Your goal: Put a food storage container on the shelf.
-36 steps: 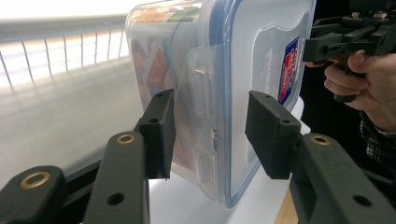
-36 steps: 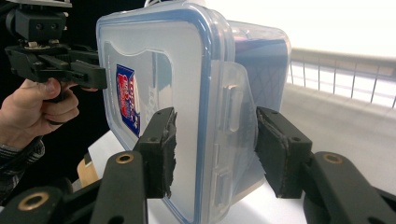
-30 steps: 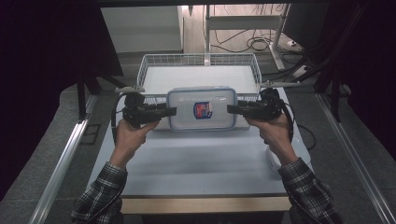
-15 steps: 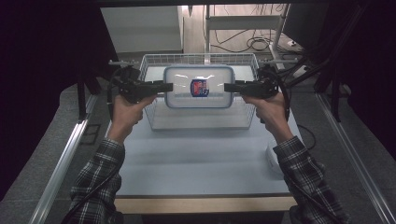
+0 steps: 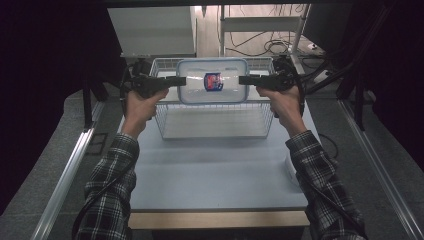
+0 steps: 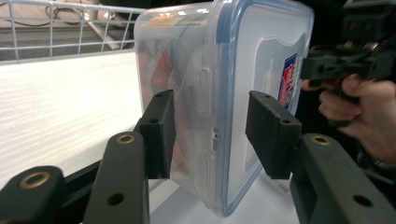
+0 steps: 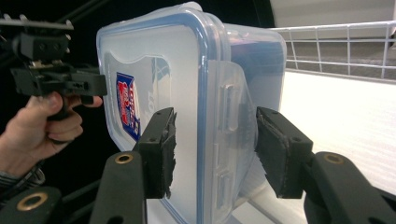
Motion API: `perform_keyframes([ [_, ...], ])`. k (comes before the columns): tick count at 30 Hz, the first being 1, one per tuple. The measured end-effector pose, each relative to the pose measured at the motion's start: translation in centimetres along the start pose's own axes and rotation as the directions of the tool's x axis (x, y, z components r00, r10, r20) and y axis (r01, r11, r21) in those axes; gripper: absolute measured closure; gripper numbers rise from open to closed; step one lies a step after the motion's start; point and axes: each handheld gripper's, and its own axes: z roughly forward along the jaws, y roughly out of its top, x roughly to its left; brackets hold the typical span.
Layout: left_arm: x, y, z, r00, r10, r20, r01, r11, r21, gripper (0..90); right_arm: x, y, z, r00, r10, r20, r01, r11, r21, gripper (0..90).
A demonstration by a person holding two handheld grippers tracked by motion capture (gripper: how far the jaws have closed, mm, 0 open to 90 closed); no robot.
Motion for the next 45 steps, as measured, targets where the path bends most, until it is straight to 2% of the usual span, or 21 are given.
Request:
perform_keyframes([
  [3, 0.0, 0.1, 0.0, 0.9999, -0.011, -0.004, 0.011, 0.9999, 0.004, 53.3, -0.3, 0.1, 0.1, 0.9999, 0.014, -0.008, -0.014, 1.0, -0.002, 49.8],
  [4, -0.1, 0.3, 0.2, 0.9995, 0.021, -0.022, -0.021, 0.9997, 0.015, 52.8, -0.5, 0.3, 0.2, 0.9997, 0.022, -0.009, -0.022, 1.0, 0.0, 49.6],
  [6, -0.3, 0.3, 0.2, 0.999, 0.032, -0.03, -0.032, 0.9994, 0.017, 52.2, -0.6, 0.3, 0.2, 0.9997, 0.022, -0.006, -0.022, 1.0, -0.002, 49.4],
  [9, -0.7, 0.2, 0.5, 0.9952, 0.068, -0.07, -0.067, 0.9975, 0.023, 48.4, -0.4, 0.3, 0.5, 0.9995, 0.028, 0.017, -0.028, 1.0, -0.009, 48.0],
  [15, -0.5, 0.2, 0.6, 0.9945, 0.079, -0.068, -0.078, 0.9966, 0.029, 47.7, -0.5, 0.5, 0.6, 0.9992, 0.03, 0.026, -0.03, 1.0, -0.001, 47.7],
  [18, -0.4, 0.1, 0.9, 0.9912, 0.093, -0.094, -0.087, 0.9939, 0.068, 45.3, -0.4, 0.6, 0.7, 0.9991, 0.02, 0.036, -0.021, 1.0, 0.01, 46.6],
  [19, -0.4, -0.1, 1.1, 0.9895, 0.099, -0.105, -0.091, 0.9929, 0.077, 49.9, -0.4, 0.5, 0.7, 0.9989, 0.012, 0.046, -0.012, 1.0, 0.014, 45.3],
  [21, -0.1, -0.3, 1.4, 0.9893, 0.083, -0.12, -0.075, 0.9946, 0.073, 49.7, -0.5, 0.4, 1.0, 0.9973, 0.023, 0.07, -0.024, 0.999, 0.023, 42.1],
  [22, 0.6, -0.4, 1.4, 0.9959, 0.041, -0.08, -0.036, 0.9979, 0.054, 50.3, -1.0, 0.3, 1.0, 0.9971, 0.055, 0.052, -0.056, 0.998, 0.015, 42.6],
  [27, 0.6, -0.4, 1.4, 0.9962, 0.033, -0.08, -0.028, 0.998, 0.057, 51.1, -1.2, 0.6, 1.2, 0.9963, 0.063, 0.057, -0.065, 0.998, 0.021, 41.6],
  [28, 0.5, -0.3, 1.3, 0.9953, 0.034, -0.091, -0.029, 0.9981, 0.055, 51.1, -0.9, 0.7, 1.3, 0.9945, 0.052, 0.091, -0.054, 0.998, 0.015, 40.5],
  [29, 0.5, -0.3, 1.3, 0.9953, 0.034, -0.091, -0.029, 0.9981, 0.055, 51.1, -0.9, 0.7, 1.3, 0.9945, 0.052, 0.091, -0.054, 0.998, 0.015, 40.5],
  [33, 0.4, 0.0, 1.5, 0.9932, 0.028, -0.113, -0.024, 0.9989, 0.041, 50.4, -0.2, 0.8, 1.5, 0.9834, -0.008, 0.181, 0.004, 1.0, 0.025, 41.0],
  [36, 0.4, 0.1, 1.6, 0.9923, 0.006, -0.124, -0.003, 0.9996, 0.027, 48.1, 0.1, 0.7, 1.7, 0.9773, -0.04, 0.208, 0.037, 0.999, 0.018, 46.3],
  [37, 0.4, 0.1, 1.6, 0.9915, 0.004, -0.13, -0.002, 0.9998, 0.019, 48.7, 0.2, 0.8, 1.7, 0.9771, -0.04, 0.209, 0.038, 0.999, 0.015, 50.4],
  [39, 0.4, 0.3, 1.6, 0.9875, 0.012, -0.157, -0.012, 0.9999, 0.003, 50.0, 0.2, 0.9, 1.7, 0.9761, -0.042, 0.213, 0.039, 0.999, 0.017, 51.4],
  [40, 0.2, 0.7, 1.9, 0.9803, 0.019, -0.197, -0.02, 0.9998, -0.005, 50.2, 0.2, 1.0, 1.7, 0.974, -0.044, 0.222, 0.042, 0.999, 0.015, 54.1],
  [41, 0.2, 0.7, 1.9, 0.9803, 0.019, -0.197, -0.02, 0.9998, -0.005, 50.6, 0.2, 1.0, 1.7, 0.974, -0.044, 0.222, 0.042, 0.999, 0.015, 54.1],
  [42, 0.0, 1.1, 2.2, 0.9759, 0.041, -0.215, -0.04, 0.9992, 0.01, 50.6, 0.1, 1.0, 1.7, 0.9721, -0.04, 0.231, 0.04, 0.999, 0.005, 56.6],
  [43, 0.0, 1.1, 2.2, 0.9759, 0.041, -0.215, -0.04, 0.9992, 0.01, 50.0, 0.1, 1.0, 1.7, 0.9721, -0.04, 0.231, 0.04, 0.999, 0.005, 56.6],
  [45, -0.3, 1.2, 2.4, 0.9699, 0.061, -0.236, -0.058, 0.9981, 0.02, 49.4, -0.1, 1.2, 1.7, 0.9685, -0.045, 0.245, 0.046, 0.999, 0.001, 56.4],
])
